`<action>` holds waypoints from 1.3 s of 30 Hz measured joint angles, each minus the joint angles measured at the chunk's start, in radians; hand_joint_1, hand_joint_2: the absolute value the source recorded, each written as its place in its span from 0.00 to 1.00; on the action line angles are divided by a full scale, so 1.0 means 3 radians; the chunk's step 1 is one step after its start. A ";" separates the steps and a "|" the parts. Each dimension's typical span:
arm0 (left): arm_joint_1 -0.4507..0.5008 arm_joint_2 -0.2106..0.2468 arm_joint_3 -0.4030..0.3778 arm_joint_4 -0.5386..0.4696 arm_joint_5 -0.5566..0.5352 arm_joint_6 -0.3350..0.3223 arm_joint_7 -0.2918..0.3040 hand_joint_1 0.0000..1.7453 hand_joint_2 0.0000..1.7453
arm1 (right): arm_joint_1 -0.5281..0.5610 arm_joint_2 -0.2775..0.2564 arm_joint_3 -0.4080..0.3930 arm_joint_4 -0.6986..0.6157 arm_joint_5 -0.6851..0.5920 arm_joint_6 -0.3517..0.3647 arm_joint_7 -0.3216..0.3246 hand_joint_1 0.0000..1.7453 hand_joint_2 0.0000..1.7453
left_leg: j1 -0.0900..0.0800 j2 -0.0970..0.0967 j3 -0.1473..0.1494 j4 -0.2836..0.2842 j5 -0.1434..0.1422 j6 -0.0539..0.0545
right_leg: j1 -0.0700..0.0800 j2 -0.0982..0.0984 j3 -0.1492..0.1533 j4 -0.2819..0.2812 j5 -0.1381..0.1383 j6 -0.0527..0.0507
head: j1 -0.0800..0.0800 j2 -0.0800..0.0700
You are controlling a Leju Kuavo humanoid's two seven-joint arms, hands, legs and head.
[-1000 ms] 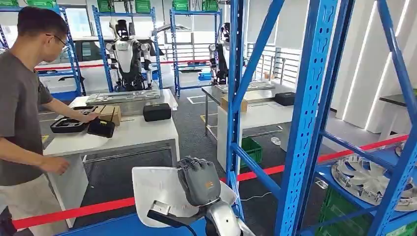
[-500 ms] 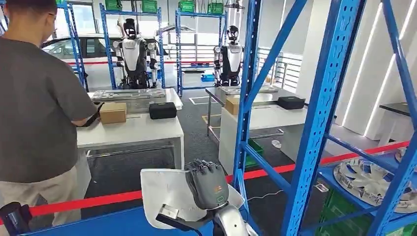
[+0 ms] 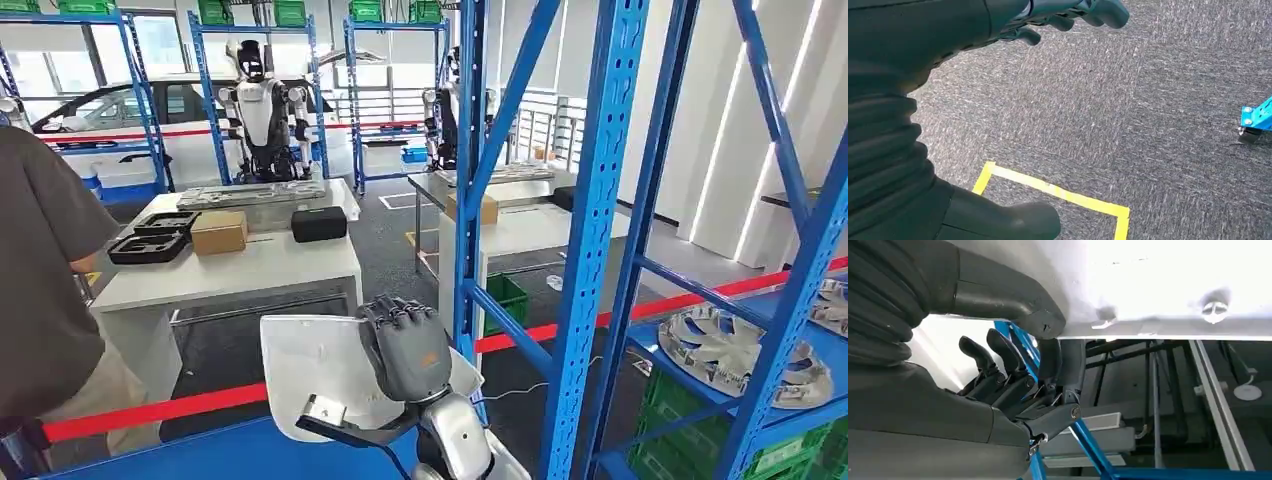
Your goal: Take the parts from the cabinet and place them on the table.
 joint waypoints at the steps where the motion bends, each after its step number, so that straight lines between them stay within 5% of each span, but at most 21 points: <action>1: -0.0006 0.0000 0.0001 -0.0001 0.0000 0.0001 -0.0001 0.00 1.00 | -0.0013 0.0005 0.0000 0.0000 0.0000 0.0000 0.0000 0.90 1.00 | 0.0007 -0.0001 0.0142 -0.0289 0.0003 0.0000 | 0.0003 -0.0002 -0.0015 0.0027 -0.0002 0.0015 | -0.0002 0.0000; 6: -0.0018 -0.0005 0.0022 0.0000 0.0000 0.0004 0.0000 0.00 1.00 | -0.0033 0.0013 0.0000 0.0000 0.0008 -0.0011 0.0005 0.90 1.00 | -0.0018 -0.0016 0.0112 -0.0294 0.0066 0.0146 | 0.0019 0.0007 -0.0057 0.0019 0.0057 0.0123 | 0.0008 0.0000; 8: -0.0020 -0.0009 0.0036 0.0000 0.0000 0.0004 0.0004 0.00 1.00 | -0.0034 0.0009 0.0000 -0.0001 0.0018 -0.0017 0.0011 0.90 1.00 | -0.0005 -0.0004 0.0079 -0.0302 0.0102 0.0200 | 0.0013 0.0009 -0.0142 0.0216 -0.0139 0.0153 | 0.0020 0.0000; 10: -0.0018 -0.0009 0.0046 0.0000 0.0000 0.0004 0.0011 0.00 1.00 | -0.0027 0.0009 0.0000 -0.0005 0.0023 -0.0014 0.0017 0.90 1.00 | -0.0011 0.0003 0.0033 -0.0298 0.0132 0.0219 | 0.0006 0.0009 -0.0358 0.0756 -0.0436 0.0179 | 0.0022 0.0000; 12: -0.0015 -0.0004 0.0051 0.0000 0.0001 0.0004 0.0027 0.00 1.00 | -0.0010 -0.0007 0.0000 -0.0005 0.0027 0.0000 0.0025 0.90 1.00 | -0.0019 0.0003 -0.0020 -0.0286 0.0164 0.0221 | 0.0007 0.0010 -0.0472 0.1093 -0.0552 0.0176 | 0.0024 0.0000; 13: -0.0011 -0.0004 0.0053 0.0000 0.0000 0.0004 0.0031 0.00 1.00 | -0.0007 -0.0015 0.0000 -0.0006 0.0027 0.0015 0.0028 0.90 1.00 | -0.0022 0.0002 -0.0040 -0.0279 0.0178 0.0220 | 0.0008 0.0010 -0.0408 0.1010 -0.0499 0.0165 | 0.0026 0.0000; 16: -0.0007 -0.0004 0.0061 0.0000 0.0000 0.0011 0.0039 0.00 1.00 | -0.0015 -0.0043 -0.0004 -0.0055 0.0027 0.0029 0.0051 0.90 1.00 | -0.0035 -0.0003 -0.0067 -0.0271 0.0210 0.0200 | 0.0043 0.0010 0.0146 0.0124 -0.0174 0.0079 | 0.0029 0.0000; 17: -0.0008 -0.0010 0.0065 0.0000 0.0000 0.0013 0.0039 0.00 1.00 | -0.0016 -0.0051 -0.0015 -0.0071 0.0027 0.0028 0.0056 0.90 1.00 | -0.0043 0.0000 -0.0073 -0.0272 0.0224 0.0179 | 0.0059 0.0004 0.0196 0.0015 -0.0222 0.0054 | 0.0024 0.0000; 20: -0.0010 -0.0001 0.0074 0.0000 0.0001 0.0022 0.0048 0.00 1.00 | -0.0015 -0.0066 -0.0059 -0.0086 0.0026 0.0020 0.0060 0.90 1.00 | -0.0028 0.0005 -0.0078 -0.0291 0.0266 0.0117 | 0.0084 0.0005 0.0166 0.0001 -0.0156 0.0029 | 0.0025 0.0000; 22: -0.0006 0.0013 0.0075 0.0000 0.0001 0.0027 0.0050 0.00 1.00 | -0.0017 -0.0078 -0.0069 -0.0089 0.0024 0.0019 0.0060 0.90 1.00 | -0.0030 0.0003 -0.0109 -0.0275 0.0258 0.0081 | 0.0034 -0.0012 0.0157 -0.0059 -0.0078 -0.0008 | 0.0028 0.0000; 25: -0.0009 0.0020 0.0076 0.0001 0.0003 0.0027 0.0050 0.00 1.00 | -0.0014 -0.0078 -0.0081 -0.0102 0.0023 0.0019 0.0057 0.90 1.00 | -0.0025 -0.0002 -0.0311 0.0277 -0.0182 0.0039 | 0.0032 -0.0011 0.0082 -0.0066 -0.0013 -0.0047 | 0.0006 0.0000; 27: -0.0006 0.0027 0.0076 0.0001 0.0003 0.0027 0.0050 0.00 1.00 | -0.0004 -0.0080 -0.0083 -0.0102 0.0022 0.0020 0.0053 0.90 1.00 | -0.0023 -0.0001 -0.0417 0.0663 -0.0353 0.0019 | 0.0030 -0.0011 0.0010 -0.0050 0.0025 -0.0041 | 0.0003 0.0000; 28: -0.0004 0.0028 0.0076 0.0000 0.0003 0.0027 0.0050 0.00 1.00 | 0.0006 -0.0081 -0.0083 -0.0102 0.0022 0.0020 0.0051 0.90 1.00 | -0.0019 0.0000 -0.0370 0.0639 -0.0328 0.0013 | 0.0028 -0.0011 -0.0020 -0.0042 0.0042 -0.0032 | 0.0000 0.0000; 31: -0.0010 0.0034 0.0076 0.0000 0.0003 0.0027 0.0050 0.00 1.00 | 0.0010 -0.0083 -0.0084 -0.0103 0.0022 0.0022 0.0051 0.90 1.00 | -0.0005 0.0003 0.0145 -0.0133 -0.0046 0.0011 | 0.0010 -0.0010 -0.0103 0.0012 0.0081 0.0009 | 0.0001 0.0000; 32: -0.0020 0.0034 0.0076 0.0001 0.0003 0.0027 0.0050 0.00 1.00 | 0.0008 -0.0083 -0.0089 -0.0117 0.0022 0.0020 0.0052 0.90 1.00 | -0.0024 -0.0001 0.0203 -0.0263 -0.0115 0.0035 | 0.0022 -0.0011 -0.0128 0.0032 0.0092 0.0032 | -0.0002 0.0000; 37: -0.0018 0.0025 0.0078 0.0001 0.0000 0.0030 0.0050 0.00 1.00 | 0.0024 -0.0112 -0.0099 -0.0120 0.0029 -0.0012 0.0080 0.90 1.00 | -0.0020 -0.0010 0.0143 -0.0272 0.0023 0.0188 | 0.0026 -0.0007 -0.0172 0.0031 0.0160 0.0121 | 0.0009 0.0000; 39: -0.0020 0.0023 0.0078 0.0000 -0.0013 0.0030 0.0061 0.00 1.00 | 0.0057 -0.0130 -0.0117 -0.0135 0.0047 -0.0037 0.0104 0.90 1.00 | -0.0018 -0.0005 0.0084 -0.0272 0.0069 0.0227 | 0.0015 0.0003 -0.0281 0.0303 -0.0133 0.0162 | 0.0027 0.0000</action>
